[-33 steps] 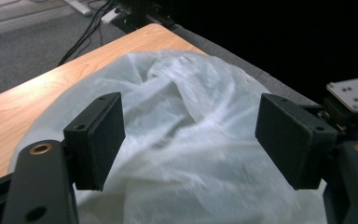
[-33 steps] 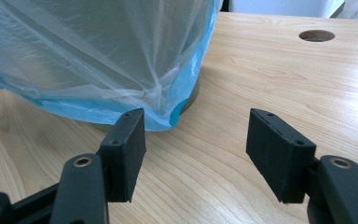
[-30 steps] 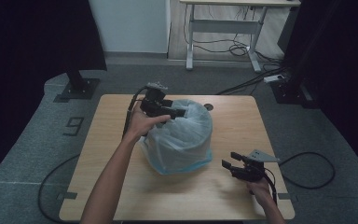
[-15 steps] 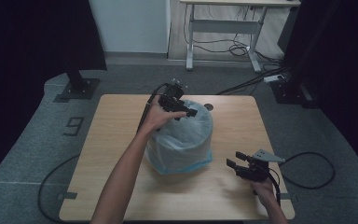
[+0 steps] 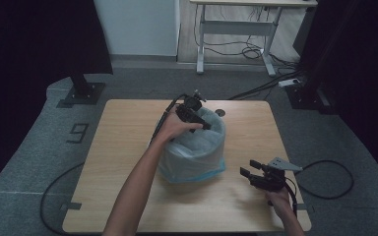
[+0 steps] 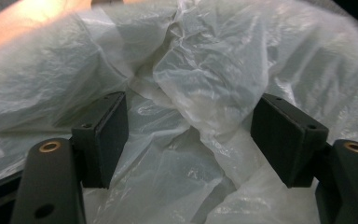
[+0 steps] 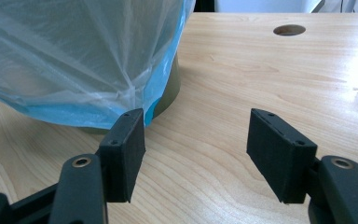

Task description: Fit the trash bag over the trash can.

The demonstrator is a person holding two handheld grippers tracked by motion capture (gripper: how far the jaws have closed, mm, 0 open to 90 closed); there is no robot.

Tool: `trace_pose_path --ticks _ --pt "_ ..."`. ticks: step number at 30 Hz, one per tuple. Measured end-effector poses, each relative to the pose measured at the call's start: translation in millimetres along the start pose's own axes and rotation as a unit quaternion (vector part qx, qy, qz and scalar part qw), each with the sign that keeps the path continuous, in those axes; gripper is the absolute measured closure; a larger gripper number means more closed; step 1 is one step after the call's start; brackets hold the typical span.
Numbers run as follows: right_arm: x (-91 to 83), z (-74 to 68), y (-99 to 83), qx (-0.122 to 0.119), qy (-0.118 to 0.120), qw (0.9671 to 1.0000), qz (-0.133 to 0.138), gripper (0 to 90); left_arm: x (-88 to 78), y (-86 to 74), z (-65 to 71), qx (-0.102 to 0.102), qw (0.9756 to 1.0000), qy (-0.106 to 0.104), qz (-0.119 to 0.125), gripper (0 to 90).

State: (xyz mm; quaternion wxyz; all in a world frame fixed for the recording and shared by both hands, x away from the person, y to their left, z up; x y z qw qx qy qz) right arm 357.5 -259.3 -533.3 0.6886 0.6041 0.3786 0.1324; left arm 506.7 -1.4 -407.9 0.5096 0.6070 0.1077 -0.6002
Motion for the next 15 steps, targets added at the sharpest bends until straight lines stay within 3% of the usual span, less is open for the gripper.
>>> trace_pose_path --ticks 6,9,15 --pt "2.3 -3.3 -1.1 -0.009 0.002 0.9999 -0.008 36.0 12.9 -2.6 -0.3 0.003 0.9993 0.025 -0.029 27.3" --pt "2.7 -4.4 -1.4 -0.010 0.003 0.9999 -0.009 36.0 6.9 -3.3 -1.8 -0.004 0.9998 0.022 -0.002 29.6" --pt "3.7 -4.2 -2.6 -0.011 0.002 0.9998 -0.013 35.9 -23.7 -4.1 0.7 -0.005 0.9990 -0.002 0.044 28.8"
Point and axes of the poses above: each handheld gripper's, and its own axes: x roughly forward along the jaws, y roughly out of its top, z roughly to its right, the point moved 4 cm from there along x, roughly forward along the jaws, and after that the axes turned 12 degrees about -x, right-handed, at the moved point
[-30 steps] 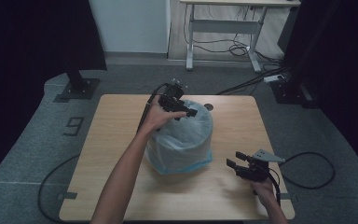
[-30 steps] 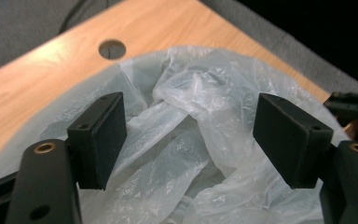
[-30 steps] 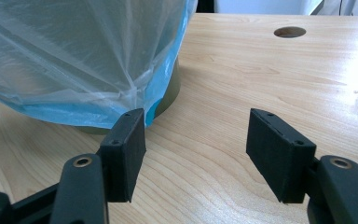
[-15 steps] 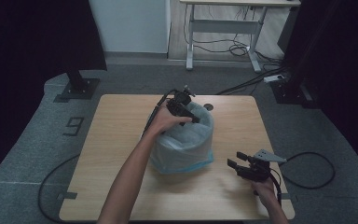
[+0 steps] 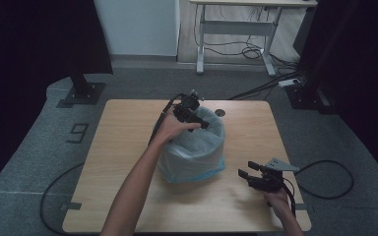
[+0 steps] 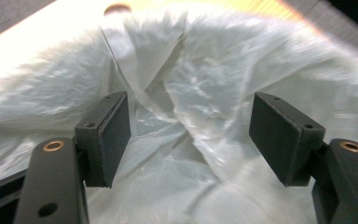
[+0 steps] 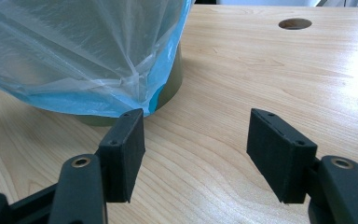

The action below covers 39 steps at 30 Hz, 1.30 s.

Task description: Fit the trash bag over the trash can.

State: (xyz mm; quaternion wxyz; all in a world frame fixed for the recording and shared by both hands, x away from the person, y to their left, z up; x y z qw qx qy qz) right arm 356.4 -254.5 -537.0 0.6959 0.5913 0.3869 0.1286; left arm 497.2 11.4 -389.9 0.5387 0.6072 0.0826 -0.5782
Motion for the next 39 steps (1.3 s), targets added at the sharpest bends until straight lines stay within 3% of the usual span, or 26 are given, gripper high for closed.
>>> trace_pose_path --ticks 6,13,18,25,32,39 --pt "0.4 -0.8 0.0 -0.001 0.000 1.0000 -0.001 35.9 -27.2 -8.7 5.6 0.004 0.9996 -0.017 0.022 28.2" --pt "3.5 -2.8 -1.5 -0.006 -0.001 0.9999 -0.009 35.7 -45.0 -26.7 13.0 0.010 0.9996 -0.020 0.014 27.8" --pt "5.5 -5.4 -1.8 -0.009 0.002 0.9999 -0.013 35.6 -36.7 -37.4 14.8 0.013 0.9996 -0.015 -0.020 27.8" --pt "4.8 -5.2 -1.8 -0.011 0.002 0.9998 -0.016 35.6 -13.5 -37.0 9.7 -0.005 0.9983 -0.002 -0.058 28.2" --pt "1.3 -1.9 -0.8 0.006 0.010 0.9999 -0.006 35.7 -2.6 -32.0 6.2 -0.029 0.9937 0.001 -0.108 28.3" --pt "-0.4 -0.9 -0.6 0.007 0.008 0.9999 -0.004 35.8 0.9 -30.1 6.9 -0.033 0.9922 0.010 -0.120 29.3"
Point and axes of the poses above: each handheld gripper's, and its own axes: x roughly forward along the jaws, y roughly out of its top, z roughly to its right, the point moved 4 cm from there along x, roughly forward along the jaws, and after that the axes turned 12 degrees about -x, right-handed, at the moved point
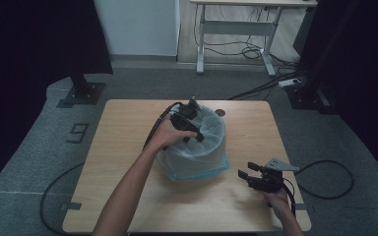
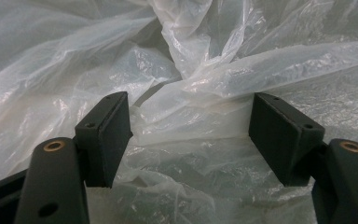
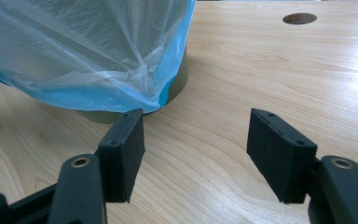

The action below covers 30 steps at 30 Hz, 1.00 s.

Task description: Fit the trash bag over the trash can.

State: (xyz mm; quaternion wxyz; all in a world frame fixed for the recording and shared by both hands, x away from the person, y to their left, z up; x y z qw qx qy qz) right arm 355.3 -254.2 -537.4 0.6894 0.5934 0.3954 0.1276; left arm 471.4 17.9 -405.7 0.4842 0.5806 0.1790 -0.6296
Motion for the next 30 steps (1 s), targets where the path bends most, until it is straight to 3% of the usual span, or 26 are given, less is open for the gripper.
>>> trace_pose_path --ticks 5,10,13,14,15,18,25,30 --pt "0.4 0.6 -1.2 0.000 0.000 1.0000 -0.004 35.7 -6.8 -2.2 0.8 0.009 0.9993 -0.012 0.035 28.8" --pt "0.0 0.6 -1.0 0.000 -0.001 1.0000 -0.003 35.7 -21.2 -8.3 1.3 0.018 0.9963 -0.024 0.081 28.4" --pt "0.3 0.5 -1.6 -0.001 -0.002 1.0000 -0.005 35.7 -34.6 -14.5 1.7 0.024 0.9924 -0.037 0.114 28.2" --pt "0.5 0.4 -1.7 -0.001 -0.002 1.0000 -0.005 35.7 -42.3 -18.3 1.9 0.026 0.9898 -0.044 0.133 28.0" --pt "0.7 0.3 -1.7 -0.001 -0.002 1.0000 -0.005 35.7 -44.8 -19.6 1.7 0.027 0.9889 -0.046 0.139 28.0" --pt "1.2 0.1 -1.8 -0.001 -0.002 1.0000 -0.006 35.7 -60.2 -30.3 0.3 0.035 0.9834 -0.059 0.168 27.7" --pt "3.2 -1.9 -1.8 -0.005 -0.003 0.9999 -0.009 35.5 -77.6 -57.6 -8.0 0.039 0.9742 -0.077 0.209 27.5" --pt "1.7 -2.7 -0.2 -0.007 -0.009 0.9999 -0.003 35.7 -84.4 -77.9 -12.1 0.044 0.9695 -0.077 0.228 27.4"
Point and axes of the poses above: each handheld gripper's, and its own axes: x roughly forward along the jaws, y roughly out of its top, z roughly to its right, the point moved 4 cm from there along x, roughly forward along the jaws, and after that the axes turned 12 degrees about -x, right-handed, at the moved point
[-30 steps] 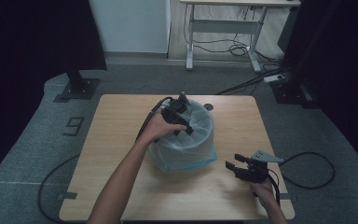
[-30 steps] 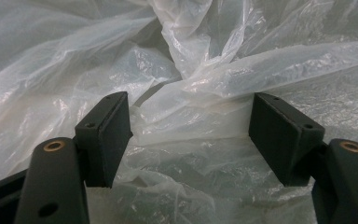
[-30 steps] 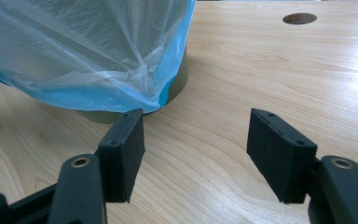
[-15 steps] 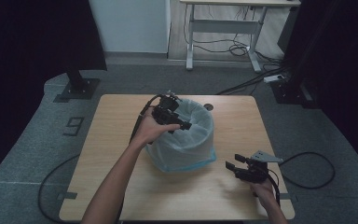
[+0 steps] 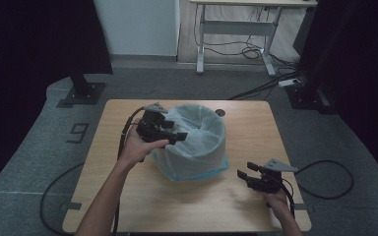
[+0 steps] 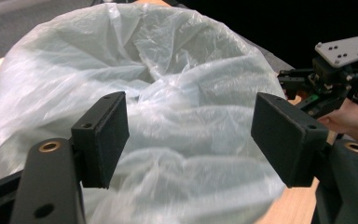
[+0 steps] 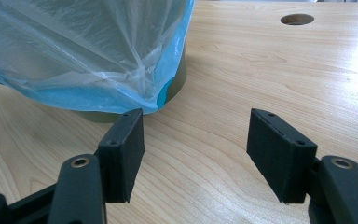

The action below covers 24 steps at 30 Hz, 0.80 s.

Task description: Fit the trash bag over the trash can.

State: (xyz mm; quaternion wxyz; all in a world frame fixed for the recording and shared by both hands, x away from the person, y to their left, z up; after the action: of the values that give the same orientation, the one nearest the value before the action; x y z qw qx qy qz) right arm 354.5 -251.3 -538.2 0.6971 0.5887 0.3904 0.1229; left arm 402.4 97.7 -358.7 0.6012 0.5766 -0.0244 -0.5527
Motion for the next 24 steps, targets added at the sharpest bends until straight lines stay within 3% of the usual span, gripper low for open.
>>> trace_pose_path --ticks 16,24 --pt "-1.2 0.1 -1.8 -0.002 -0.009 1.0000 -0.002 36.0 -33.7 -42.6 -18.6 0.006 0.9982 0.018 0.057 27.5" --pt "1.0 -0.6 -4.2 0.000 -0.008 0.9999 -0.009 36.0 -42.0 -70.7 -34.1 -0.012 0.9977 0.027 0.061 27.7"
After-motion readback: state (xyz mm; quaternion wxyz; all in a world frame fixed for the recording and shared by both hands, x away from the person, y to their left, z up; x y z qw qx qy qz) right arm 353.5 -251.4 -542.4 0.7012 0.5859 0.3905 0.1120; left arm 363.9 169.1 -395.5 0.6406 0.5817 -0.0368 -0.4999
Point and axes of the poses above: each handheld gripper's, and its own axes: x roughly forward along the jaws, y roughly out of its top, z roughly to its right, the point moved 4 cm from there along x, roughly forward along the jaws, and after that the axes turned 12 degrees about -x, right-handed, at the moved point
